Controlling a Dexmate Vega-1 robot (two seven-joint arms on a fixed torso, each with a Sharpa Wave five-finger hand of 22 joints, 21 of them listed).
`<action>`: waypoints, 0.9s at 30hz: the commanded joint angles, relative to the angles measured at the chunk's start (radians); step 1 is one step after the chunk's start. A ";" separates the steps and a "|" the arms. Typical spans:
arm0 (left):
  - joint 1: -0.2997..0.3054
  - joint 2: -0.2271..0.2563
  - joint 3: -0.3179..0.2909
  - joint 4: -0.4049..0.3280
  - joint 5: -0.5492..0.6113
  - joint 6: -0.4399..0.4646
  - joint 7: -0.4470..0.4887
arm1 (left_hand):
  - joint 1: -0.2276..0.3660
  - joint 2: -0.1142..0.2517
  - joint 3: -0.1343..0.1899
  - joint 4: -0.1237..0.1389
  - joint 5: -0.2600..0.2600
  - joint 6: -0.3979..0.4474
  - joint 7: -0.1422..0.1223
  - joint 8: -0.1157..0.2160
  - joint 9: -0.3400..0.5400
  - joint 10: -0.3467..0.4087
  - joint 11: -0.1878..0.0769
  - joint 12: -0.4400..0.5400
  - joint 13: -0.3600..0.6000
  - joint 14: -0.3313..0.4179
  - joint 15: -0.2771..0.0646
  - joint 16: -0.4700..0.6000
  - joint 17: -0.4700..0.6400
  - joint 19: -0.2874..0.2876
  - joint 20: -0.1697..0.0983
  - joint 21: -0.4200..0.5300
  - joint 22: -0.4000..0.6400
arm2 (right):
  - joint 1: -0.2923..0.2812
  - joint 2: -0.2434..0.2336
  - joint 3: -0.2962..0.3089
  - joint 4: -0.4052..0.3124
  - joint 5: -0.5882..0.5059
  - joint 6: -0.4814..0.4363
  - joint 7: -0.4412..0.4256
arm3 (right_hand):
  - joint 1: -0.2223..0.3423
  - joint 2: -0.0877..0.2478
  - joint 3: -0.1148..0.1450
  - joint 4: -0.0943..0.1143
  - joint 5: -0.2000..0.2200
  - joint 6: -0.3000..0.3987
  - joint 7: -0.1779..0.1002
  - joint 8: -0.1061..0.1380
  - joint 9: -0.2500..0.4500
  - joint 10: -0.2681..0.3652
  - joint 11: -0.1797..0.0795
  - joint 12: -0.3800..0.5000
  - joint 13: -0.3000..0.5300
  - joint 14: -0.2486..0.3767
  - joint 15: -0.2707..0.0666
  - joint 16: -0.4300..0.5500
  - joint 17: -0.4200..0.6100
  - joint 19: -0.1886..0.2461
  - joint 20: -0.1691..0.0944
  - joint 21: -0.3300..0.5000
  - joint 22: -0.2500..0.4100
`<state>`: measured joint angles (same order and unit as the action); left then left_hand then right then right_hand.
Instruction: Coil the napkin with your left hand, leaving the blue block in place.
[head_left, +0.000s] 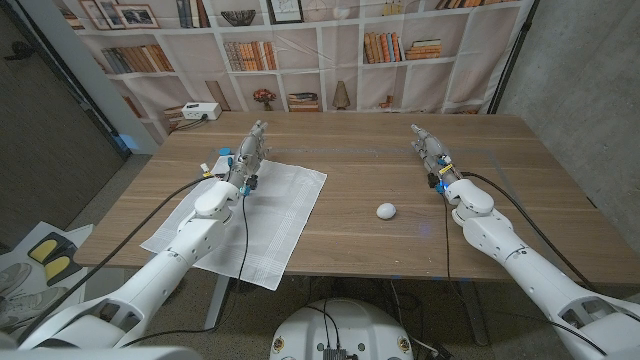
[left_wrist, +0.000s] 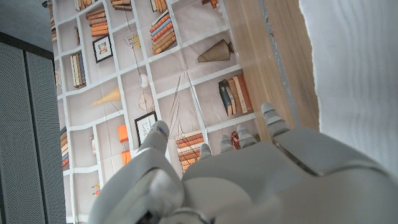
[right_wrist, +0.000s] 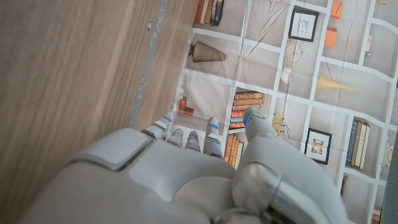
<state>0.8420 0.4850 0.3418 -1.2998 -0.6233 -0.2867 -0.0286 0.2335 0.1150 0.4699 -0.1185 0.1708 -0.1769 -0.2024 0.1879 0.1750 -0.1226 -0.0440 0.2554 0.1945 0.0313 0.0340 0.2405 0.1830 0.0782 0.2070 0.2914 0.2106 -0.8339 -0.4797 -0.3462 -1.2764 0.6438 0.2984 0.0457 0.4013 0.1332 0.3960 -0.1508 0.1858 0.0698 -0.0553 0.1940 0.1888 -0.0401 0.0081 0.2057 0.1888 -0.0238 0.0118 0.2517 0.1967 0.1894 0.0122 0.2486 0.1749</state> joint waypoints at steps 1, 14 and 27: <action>0.011 -0.036 -0.052 -0.018 0.119 0.025 0.009 | 0.015 -0.017 0.017 -0.018 0.009 -0.041 -0.015 0.006 0.003 0.027 0.008 0.007 0.014 -0.026 -0.008 -0.042 0.002 -0.035 -0.013 -0.013 0.003 | 0.000 0.037 0.049 0.014 -0.049 -0.015 0.034 | 0.019 -0.004 0.005 0.001 0.005 -0.041 -0.041 0.002 -0.001 0.025 -0.006 -0.005 0.006 -0.011 -0.011 -0.022 0.006 -0.027 0.016 -0.030 0.003; 0.036 0.002 -0.046 -0.167 0.324 0.162 0.106 | 0.021 -0.030 0.014 -0.023 0.006 -0.013 -0.012 0.007 0.003 -0.008 0.017 -0.018 0.011 -0.059 0.031 -0.044 0.001 -0.060 0.007 -0.028 0.000 | -0.014 0.057 0.089 0.010 -0.061 -0.028 0.067 | 0.013 -0.004 -0.001 0.007 0.004 0.000 -0.025 0.013 -0.001 0.024 -0.002 -0.005 0.005 -0.020 0.025 -0.030 0.005 -0.054 0.065 -0.044 0.004; 0.001 0.023 0.015 -0.234 0.539 0.162 0.117 | 0.014 -0.039 0.008 -0.021 0.003 0.008 0.000 0.011 0.003 -0.001 0.021 -0.017 0.011 -0.053 0.034 -0.043 0.003 -0.052 0.007 -0.025 0.001 | -0.049 0.061 0.115 -0.014 -0.062 -0.017 0.073 | 0.009 -0.002 -0.004 0.010 0.004 0.007 -0.024 0.013 -0.001 0.027 0.003 -0.005 0.005 -0.011 0.035 -0.027 0.007 -0.054 0.067 -0.044 0.004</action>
<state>0.8665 0.4921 0.3179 -1.4757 -0.2768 -0.1450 0.0693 0.2490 0.0858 0.4822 -0.1395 0.1708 -0.1716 -0.2073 0.1925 0.1748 -0.1225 -0.0249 0.2354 0.2026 -0.0263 0.0642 0.1937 0.1841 0.0160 0.2107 0.2621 0.2091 -0.8515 -0.4247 -0.2590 -1.2651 0.5866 0.2782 0.1127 0.4122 0.1294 0.3930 -0.1478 0.1858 0.0682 -0.0768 0.2036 0.1861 -0.0120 0.0070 0.1961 0.1906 -0.0359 0.0322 0.2204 0.1998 0.1359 0.0697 0.2069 0.1747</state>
